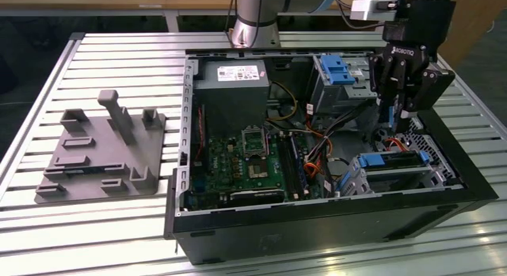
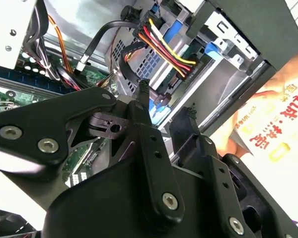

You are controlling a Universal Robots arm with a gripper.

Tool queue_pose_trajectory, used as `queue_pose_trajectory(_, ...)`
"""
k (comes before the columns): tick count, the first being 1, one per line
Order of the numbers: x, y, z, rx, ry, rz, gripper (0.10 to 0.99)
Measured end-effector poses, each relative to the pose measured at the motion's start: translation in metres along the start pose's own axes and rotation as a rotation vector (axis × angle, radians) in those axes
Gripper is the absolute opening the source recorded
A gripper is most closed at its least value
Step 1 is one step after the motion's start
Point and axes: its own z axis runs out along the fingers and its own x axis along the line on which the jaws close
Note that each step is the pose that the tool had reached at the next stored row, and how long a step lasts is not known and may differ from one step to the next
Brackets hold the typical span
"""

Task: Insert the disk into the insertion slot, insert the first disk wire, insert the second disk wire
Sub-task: 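Insert the second disk wire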

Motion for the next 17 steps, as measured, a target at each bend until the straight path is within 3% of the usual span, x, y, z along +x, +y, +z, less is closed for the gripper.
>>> queue_pose_trajectory(8,0.0001,0.0,0.0016,-0.011,0.004,0.021,0.431)
queue_pose_trajectory(9,0.0001,0.0,0.0017,-0.011,0.0049,0.021,0.361)
queue_pose_trajectory(17,-0.0001,-0.0001,0.0019,-0.015,0.0065,0.029,0.361)
